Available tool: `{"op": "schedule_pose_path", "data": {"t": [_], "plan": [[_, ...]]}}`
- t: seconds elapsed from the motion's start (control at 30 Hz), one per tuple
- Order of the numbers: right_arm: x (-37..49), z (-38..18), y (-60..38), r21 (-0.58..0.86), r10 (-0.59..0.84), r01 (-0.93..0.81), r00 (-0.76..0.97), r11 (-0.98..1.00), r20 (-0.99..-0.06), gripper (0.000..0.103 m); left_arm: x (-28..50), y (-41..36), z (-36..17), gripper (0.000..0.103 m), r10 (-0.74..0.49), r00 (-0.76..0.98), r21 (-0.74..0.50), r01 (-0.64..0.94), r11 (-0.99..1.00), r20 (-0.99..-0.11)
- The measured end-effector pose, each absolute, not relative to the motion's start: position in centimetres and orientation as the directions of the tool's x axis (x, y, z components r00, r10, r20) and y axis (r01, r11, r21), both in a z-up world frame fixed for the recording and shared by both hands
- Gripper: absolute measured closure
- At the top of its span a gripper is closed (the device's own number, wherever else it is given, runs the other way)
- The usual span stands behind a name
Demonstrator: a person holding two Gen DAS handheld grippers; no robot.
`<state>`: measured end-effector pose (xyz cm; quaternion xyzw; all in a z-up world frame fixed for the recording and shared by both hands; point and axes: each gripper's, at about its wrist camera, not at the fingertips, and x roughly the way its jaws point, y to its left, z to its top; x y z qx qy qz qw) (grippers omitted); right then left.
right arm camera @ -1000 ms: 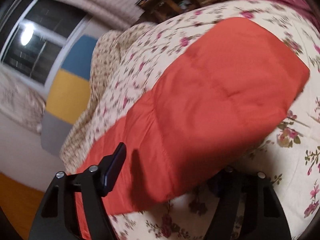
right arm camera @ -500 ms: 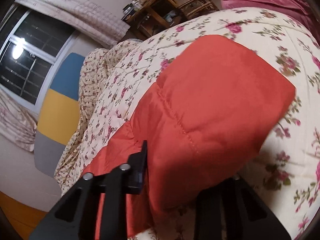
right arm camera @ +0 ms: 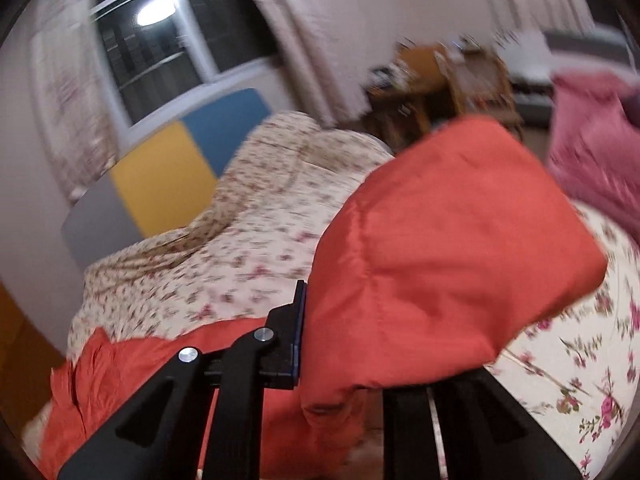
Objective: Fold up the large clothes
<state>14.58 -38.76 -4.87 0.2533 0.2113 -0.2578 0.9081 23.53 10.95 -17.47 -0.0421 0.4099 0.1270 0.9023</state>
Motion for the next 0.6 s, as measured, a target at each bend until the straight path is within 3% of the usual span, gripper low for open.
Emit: {"op": "schedule_pose_path", "data": {"t": [0.27, 0.6], "plan": [[19.4, -2.7, -28.5, 0.184, -0.245, 0.346, 0.874, 0.920, -0.419, 0.091, 23.4, 11.1, -17.6, 0.003, 0.190, 0.641, 0.017, -0.266, 0.964, -0.744], [25.2, -3.0, -15.4, 0.006, 0.000, 0.003, 0.922, 1.000, -0.388, 0.093, 23.3, 11.2, -17.6, 0.003, 0.188, 0.652, 0.008, -0.268, 0.963, -0.735]]}}
